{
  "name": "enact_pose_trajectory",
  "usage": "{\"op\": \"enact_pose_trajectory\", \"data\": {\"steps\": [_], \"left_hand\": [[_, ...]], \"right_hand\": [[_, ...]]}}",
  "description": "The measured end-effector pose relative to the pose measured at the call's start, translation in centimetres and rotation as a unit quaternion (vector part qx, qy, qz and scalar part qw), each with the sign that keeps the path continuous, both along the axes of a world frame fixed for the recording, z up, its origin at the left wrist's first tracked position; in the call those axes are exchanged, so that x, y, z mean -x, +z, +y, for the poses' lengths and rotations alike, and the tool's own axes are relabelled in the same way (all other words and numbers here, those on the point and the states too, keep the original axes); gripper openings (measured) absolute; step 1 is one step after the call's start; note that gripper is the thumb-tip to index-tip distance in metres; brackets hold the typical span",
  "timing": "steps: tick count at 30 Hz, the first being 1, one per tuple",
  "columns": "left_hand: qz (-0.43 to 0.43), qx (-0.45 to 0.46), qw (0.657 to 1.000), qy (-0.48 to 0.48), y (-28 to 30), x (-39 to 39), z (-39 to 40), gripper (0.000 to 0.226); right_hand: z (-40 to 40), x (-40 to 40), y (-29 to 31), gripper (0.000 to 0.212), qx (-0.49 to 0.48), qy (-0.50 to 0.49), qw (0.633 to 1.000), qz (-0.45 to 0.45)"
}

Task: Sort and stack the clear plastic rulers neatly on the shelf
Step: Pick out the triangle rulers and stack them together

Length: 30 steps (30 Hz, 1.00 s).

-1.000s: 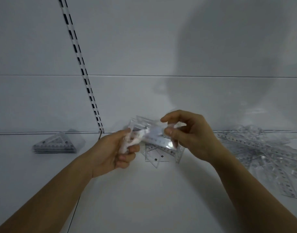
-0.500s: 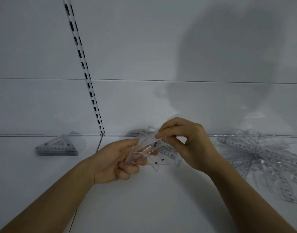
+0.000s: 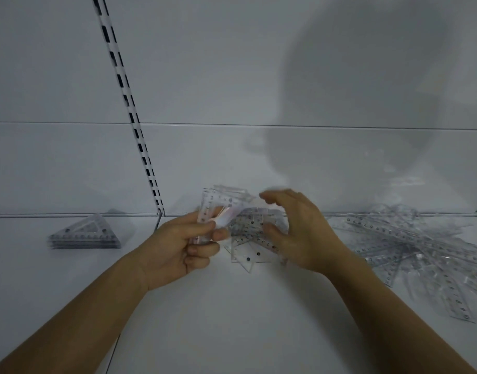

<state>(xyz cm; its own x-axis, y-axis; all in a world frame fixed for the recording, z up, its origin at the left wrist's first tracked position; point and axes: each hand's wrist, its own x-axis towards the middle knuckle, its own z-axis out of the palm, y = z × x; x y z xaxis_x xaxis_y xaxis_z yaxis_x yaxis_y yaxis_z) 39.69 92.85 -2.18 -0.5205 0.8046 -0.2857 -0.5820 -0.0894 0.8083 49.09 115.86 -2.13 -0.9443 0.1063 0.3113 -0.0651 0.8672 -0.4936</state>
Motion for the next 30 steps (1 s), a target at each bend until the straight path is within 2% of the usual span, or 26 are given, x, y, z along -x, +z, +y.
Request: {"op": "enact_pose_trajectory", "data": {"steps": [2,3,7,9,13,16,18,21,23,28,30], "left_hand": [[-0.038,-0.020,0.999,0.006,0.1,0.3,-0.1,0.026],[-0.045,-0.030,0.999,0.004,0.0,0.5,-0.2,0.030],[-0.019,-0.061,0.998,0.010,-0.1,0.5,-0.2,0.036],[0.009,-0.068,0.997,0.023,-0.2,0.5,-0.1,0.039],[0.056,-0.067,0.995,0.056,-0.2,0.5,0.1,0.041],[0.055,-0.069,0.994,0.066,-0.2,0.6,0.1,0.042],[0.043,-0.064,0.995,0.064,-0.3,0.7,0.1,0.044],[0.013,-0.058,0.997,0.057,-0.4,0.8,0.1,0.050],[-0.004,-0.056,0.997,0.044,-0.4,0.8,0.0,0.051],[-0.026,-0.011,0.999,-0.036,-0.5,0.5,0.0,0.049],[-0.041,-0.007,0.997,-0.068,-0.4,0.3,-0.1,0.053]], "right_hand": [[0.6,0.0,-0.5,0.051,-0.078,-0.017,0.992,-0.094],[0.7,0.2,-0.8,0.047,-0.091,-0.019,0.990,-0.106],[0.6,0.5,-1.0,0.015,-0.121,-0.016,0.992,-0.037],[0.8,0.5,-0.8,0.015,-0.125,-0.006,0.992,0.016],[1.3,0.5,0.0,0.013,-0.067,-0.025,0.992,0.100],[1.5,0.5,0.7,0.009,-0.029,-0.054,0.987,0.146],[1.5,0.2,1.4,0.012,0.076,-0.080,0.983,0.146],[1.4,0.0,2.4,0.018,0.259,-0.072,0.956,0.118],[1.2,-0.3,2.8,0.019,0.316,-0.047,0.939,0.125],[0.3,-0.6,2.9,0.012,0.364,0.084,0.915,0.153],[0.0,-0.5,2.3,0.014,0.258,0.119,0.944,0.170]]}}
